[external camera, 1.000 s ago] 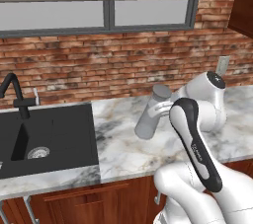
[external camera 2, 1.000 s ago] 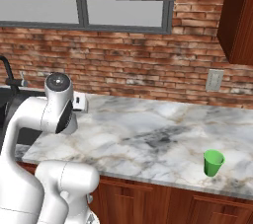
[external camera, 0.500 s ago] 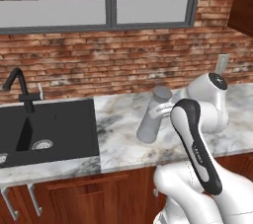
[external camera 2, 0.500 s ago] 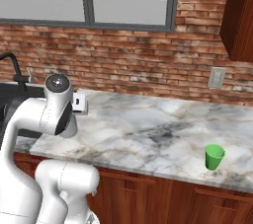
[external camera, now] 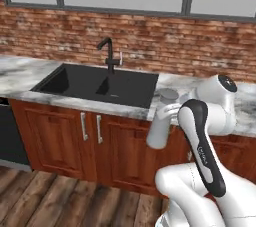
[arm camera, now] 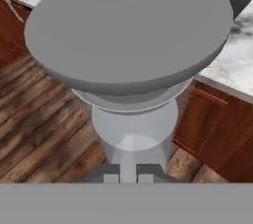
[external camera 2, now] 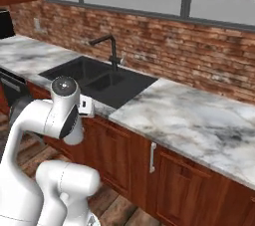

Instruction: Place the pitcher and cup on the dining counter for serving.

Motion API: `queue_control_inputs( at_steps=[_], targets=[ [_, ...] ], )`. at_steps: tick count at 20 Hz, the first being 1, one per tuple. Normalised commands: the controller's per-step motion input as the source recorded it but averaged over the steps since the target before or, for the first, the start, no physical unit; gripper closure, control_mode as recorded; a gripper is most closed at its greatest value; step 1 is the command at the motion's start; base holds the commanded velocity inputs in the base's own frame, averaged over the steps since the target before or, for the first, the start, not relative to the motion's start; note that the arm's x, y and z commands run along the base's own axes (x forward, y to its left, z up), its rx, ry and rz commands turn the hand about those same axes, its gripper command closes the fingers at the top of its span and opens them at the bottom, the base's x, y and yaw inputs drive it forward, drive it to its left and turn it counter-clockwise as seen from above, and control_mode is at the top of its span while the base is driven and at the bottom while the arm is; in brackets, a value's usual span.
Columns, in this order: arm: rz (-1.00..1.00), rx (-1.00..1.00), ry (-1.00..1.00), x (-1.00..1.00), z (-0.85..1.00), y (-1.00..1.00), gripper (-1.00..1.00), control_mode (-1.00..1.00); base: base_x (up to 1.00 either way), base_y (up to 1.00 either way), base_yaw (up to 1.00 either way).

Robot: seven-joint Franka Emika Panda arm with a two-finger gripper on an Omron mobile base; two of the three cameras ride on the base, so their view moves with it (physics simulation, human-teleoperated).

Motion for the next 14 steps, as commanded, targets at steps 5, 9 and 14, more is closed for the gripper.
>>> queue_control_inputs(
  at_steps=[5,9,14],
  targets=[
    [0.00,0.00,0.00,0.00,0.00,0.00,1.00,1.00,-0.24,0.00,1.00],
    [0.00,0.00,0.00,0.00,0.00,0.00,1.00,1.00,-0.04,0.08,1.00],
    [0.00,0.00,0.00,0.00,0.00,0.00,1.00,1.00,0.00,0.19,0.99]
  ],
)
